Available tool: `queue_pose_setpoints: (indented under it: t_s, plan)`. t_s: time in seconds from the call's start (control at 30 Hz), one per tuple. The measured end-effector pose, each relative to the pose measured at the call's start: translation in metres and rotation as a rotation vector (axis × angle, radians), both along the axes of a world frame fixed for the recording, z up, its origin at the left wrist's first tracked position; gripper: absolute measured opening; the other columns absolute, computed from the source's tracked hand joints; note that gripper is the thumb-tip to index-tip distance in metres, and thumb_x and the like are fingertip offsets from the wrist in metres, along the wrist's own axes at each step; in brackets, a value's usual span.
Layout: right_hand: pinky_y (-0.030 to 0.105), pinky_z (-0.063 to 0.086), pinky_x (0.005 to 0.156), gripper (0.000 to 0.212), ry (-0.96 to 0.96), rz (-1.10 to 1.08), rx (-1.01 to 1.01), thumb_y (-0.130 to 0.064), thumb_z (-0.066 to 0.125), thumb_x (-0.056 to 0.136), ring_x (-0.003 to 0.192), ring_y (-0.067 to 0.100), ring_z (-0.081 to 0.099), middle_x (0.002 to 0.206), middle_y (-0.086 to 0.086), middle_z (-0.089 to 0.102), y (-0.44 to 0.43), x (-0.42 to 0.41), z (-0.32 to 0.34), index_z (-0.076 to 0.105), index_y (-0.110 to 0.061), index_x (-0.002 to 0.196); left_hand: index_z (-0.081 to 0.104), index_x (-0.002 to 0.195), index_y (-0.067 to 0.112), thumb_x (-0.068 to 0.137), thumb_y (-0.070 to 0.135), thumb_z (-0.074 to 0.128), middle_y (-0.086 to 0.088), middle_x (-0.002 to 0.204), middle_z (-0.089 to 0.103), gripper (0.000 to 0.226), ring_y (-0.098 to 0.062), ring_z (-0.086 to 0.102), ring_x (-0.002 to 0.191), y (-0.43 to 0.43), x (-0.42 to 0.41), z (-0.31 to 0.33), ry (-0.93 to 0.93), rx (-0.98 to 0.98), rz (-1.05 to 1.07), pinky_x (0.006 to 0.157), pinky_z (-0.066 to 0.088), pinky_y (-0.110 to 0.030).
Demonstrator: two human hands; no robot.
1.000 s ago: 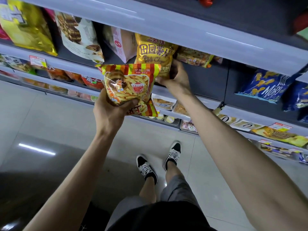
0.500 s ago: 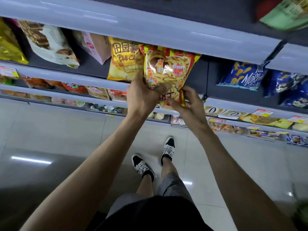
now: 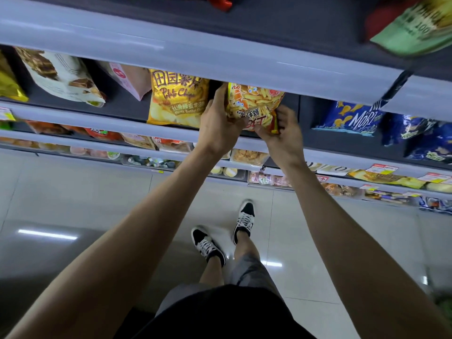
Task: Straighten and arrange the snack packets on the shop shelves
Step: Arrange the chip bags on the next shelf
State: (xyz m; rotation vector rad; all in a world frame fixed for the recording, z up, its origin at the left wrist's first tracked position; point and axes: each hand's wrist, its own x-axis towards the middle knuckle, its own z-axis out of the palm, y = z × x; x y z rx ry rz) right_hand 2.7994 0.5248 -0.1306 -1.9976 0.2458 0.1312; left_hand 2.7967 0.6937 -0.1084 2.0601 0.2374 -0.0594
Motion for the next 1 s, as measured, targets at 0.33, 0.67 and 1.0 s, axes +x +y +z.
queue_pose_setpoints:
  t_s: [0.33,0.67,1.0]
  plan:
    - [0.036,0.058,0.097,0.057,0.004,0.013,-0.192,-0.034,0.083,0.088,0.108,0.011,0.067,0.120,-0.006,0.070,-0.011,-0.013,0.000,0.057,-0.018,0.136,0.030,0.161,0.010,0.092,0.015,0.080,-0.008,0.145,0.062,0.086,-0.032,0.060,0.130,0.002,0.002,-0.013,0.087,0.036,-0.116,0.100,0.052,-0.041]
    - [0.022,0.050,0.094,0.046,0.129,0.020,-0.327,-0.034,0.070,0.099,0.115,0.019,0.063,0.133,0.002,0.067,-0.005,-0.047,0.028,0.057,-0.016,0.139,0.035,0.156,0.007,0.096,0.027,0.075,-0.016,0.144,0.059,0.075,-0.037,0.054,0.133,0.009,-0.010,0.007,0.276,0.146,-0.221,0.108,0.047,-0.043]
    - [0.041,0.051,0.097,0.041,0.184,0.336,-0.443,-0.038,0.063,0.101,0.116,0.032,0.064,0.129,0.010,0.068,0.038,-0.114,0.088,0.062,-0.014,0.134,0.047,0.156,0.011,0.102,0.031,0.066,-0.017,0.155,0.054,0.061,-0.037,0.049,0.142,0.050,-0.120,0.071,0.297,0.256,-0.248,0.113,0.042,-0.046]
